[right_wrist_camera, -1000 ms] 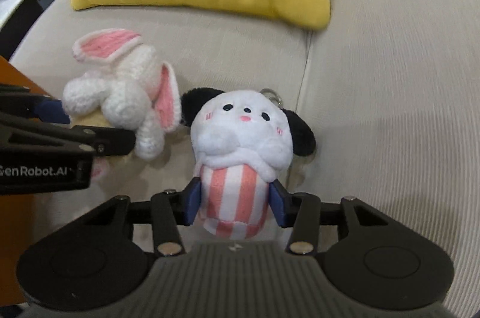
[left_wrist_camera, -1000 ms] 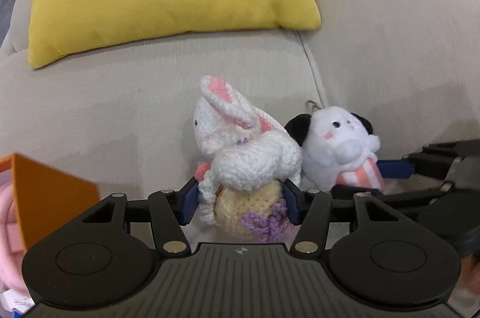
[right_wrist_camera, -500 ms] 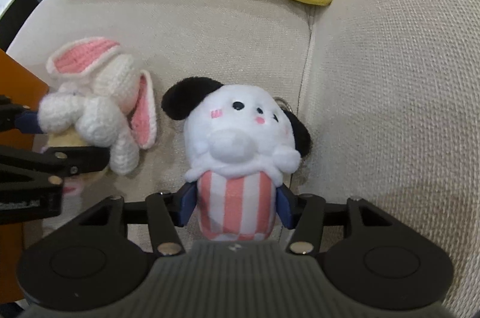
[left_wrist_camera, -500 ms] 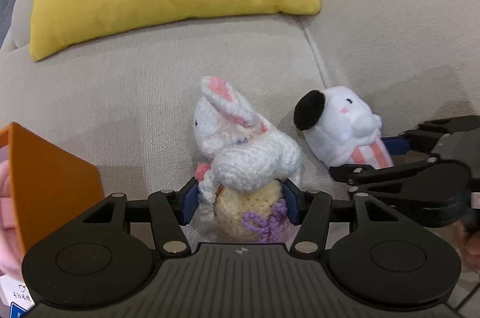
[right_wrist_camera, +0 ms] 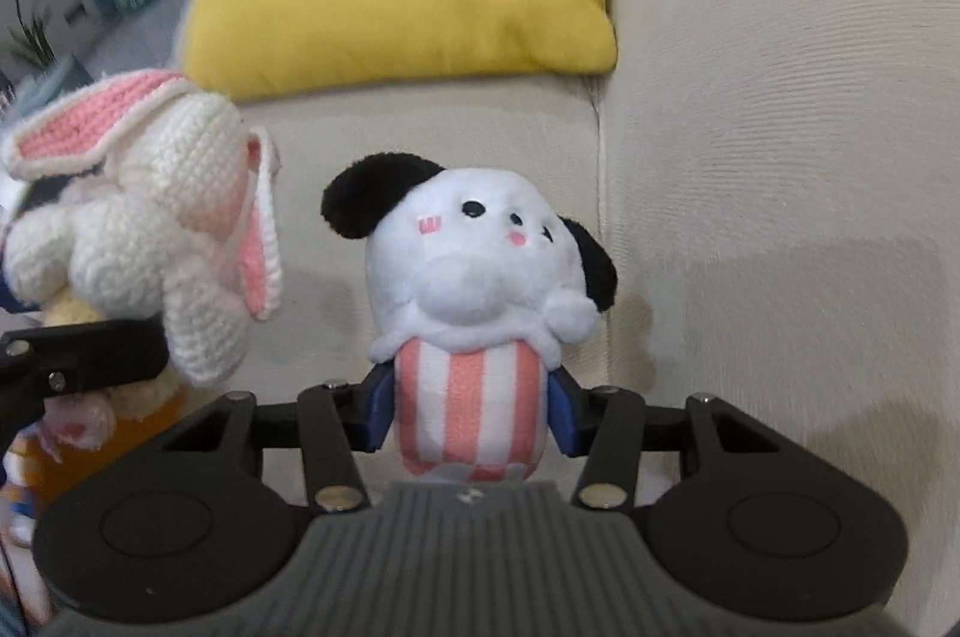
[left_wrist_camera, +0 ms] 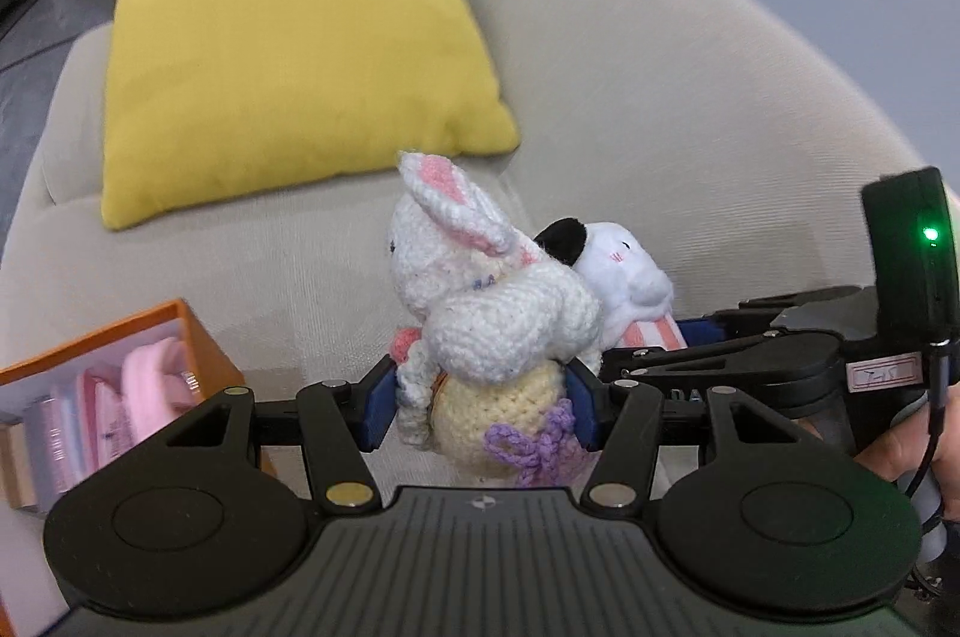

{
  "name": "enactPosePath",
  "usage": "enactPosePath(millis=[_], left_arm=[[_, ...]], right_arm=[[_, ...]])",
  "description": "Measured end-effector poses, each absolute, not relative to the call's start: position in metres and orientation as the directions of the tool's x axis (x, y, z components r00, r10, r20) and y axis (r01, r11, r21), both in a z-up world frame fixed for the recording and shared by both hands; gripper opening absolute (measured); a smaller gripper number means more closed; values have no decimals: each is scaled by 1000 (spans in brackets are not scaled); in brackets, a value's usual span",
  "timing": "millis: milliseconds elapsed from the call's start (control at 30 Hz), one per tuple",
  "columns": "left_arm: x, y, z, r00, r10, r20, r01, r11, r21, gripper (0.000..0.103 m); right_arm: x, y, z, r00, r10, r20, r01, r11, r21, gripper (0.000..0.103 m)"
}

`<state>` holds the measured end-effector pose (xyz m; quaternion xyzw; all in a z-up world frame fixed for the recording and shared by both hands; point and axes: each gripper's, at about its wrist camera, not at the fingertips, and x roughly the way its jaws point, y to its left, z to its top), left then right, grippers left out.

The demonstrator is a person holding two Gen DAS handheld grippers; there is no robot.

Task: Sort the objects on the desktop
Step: 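Carry the bunny and striped-cup dog over the orange box with both tools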

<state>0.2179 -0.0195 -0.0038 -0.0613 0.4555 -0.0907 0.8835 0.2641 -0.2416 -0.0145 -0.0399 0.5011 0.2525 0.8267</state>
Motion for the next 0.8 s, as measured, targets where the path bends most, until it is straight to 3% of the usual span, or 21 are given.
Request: enactPosePath(millis=[233, 467, 667, 800], left_arm=[[150, 14, 36, 653, -224, -723, 129, 974, -186, 65], [86, 69, 50, 700, -145, -699, 42, 986, -163, 65], [46, 108, 41, 707, -72, -704, -53, 987, -154, 65], [32, 128, 23, 697, -88, -712, -81, 976, -201, 65]], right_arm=[[187, -241, 38, 425, 516, -744, -495, 821, 286, 52], [125, -206, 63, 371, 658, -655, -575, 717, 394, 52], [89, -163, 52, 299, 704, -644, -603, 663, 444, 52], [68, -139, 47, 258, 695, -671, -612, 655, 443, 52]])
